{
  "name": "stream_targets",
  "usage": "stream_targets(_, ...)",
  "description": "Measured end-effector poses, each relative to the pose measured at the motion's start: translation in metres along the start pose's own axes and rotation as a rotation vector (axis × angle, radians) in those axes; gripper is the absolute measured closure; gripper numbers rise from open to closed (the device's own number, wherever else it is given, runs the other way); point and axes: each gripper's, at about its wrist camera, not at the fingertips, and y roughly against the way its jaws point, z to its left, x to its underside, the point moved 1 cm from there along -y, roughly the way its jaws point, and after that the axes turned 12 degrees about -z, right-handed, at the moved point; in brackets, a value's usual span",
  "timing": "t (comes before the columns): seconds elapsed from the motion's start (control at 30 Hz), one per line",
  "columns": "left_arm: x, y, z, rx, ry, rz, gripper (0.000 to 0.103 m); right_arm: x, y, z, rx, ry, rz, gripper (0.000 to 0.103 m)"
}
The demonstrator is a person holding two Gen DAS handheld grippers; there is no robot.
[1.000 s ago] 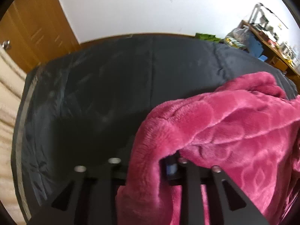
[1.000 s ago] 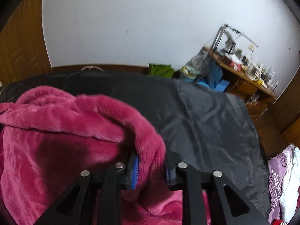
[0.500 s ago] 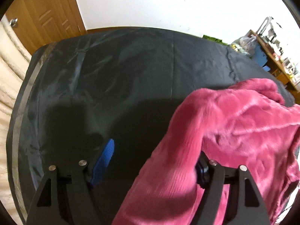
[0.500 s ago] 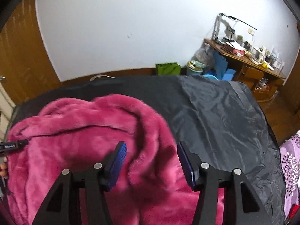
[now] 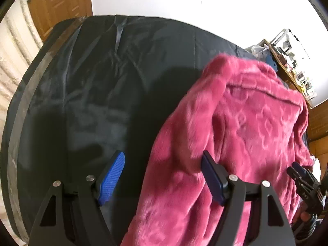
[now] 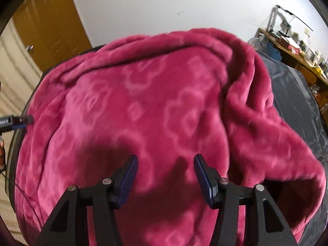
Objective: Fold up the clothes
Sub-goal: 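Open both grippers and release the robe onto the bed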
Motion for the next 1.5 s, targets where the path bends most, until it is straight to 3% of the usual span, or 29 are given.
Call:
stream_targets(0.4, 0.062, 0.027, -0.01, 0.025, 0.014, 0.041, 0.025, 0.073, 0.036, 0.028, -0.073, 0.007, 0.064, 0.045)
stream_targets(0.77, 0.141, 0.088, 0.024, -0.018, 0.055, 0.016, 0.025, 0.145, 0.067, 0.038, -0.075, 0.034, 0.085, 0.045)
stream_targets(0.9, 0.165, 0.109, 0.031, -0.034, 0.054, 0.003, 0.025, 0.157, 0.068, 0.041, -0.065, 0.06, 0.053, 0.041)
stream_targets(0.97, 0.173, 0.115, 0.035, -0.041, 0.041, -0.01, 0.025, 0.16, 0.067, 0.049, -0.054, 0.095, 0.04, 0.025)
stream_targets(1.03, 0.176, 0.116, 0.037, -0.037, 0.033, -0.016, 0.025, 0.163, 0.065, 0.057, -0.036, 0.132, 0.034, 0.019)
stream_targets(1.37, 0.174, 0.089, 0.052, 0.032, 0.025, 0.04, 0.025, 0.161, 0.057, 0.062, 0.016, 0.092, 0.045, 0.017)
stream_targets(1.4, 0.173, 0.087, 0.054, 0.046, 0.041, 0.048, 0.029, 0.16, 0.057, 0.063, 0.028, 0.08, 0.045, 0.017)
stream_targets(1.47, 0.172, 0.08, 0.057, 0.059, 0.047, 0.062, 0.048, 0.159, 0.055, 0.066, 0.052, 0.057, 0.042, 0.016)
stream_targets(1.5, 0.171, 0.076, 0.06, 0.05, 0.041, 0.073, 0.067, 0.159, 0.053, 0.067, 0.064, 0.045, 0.041, 0.016)
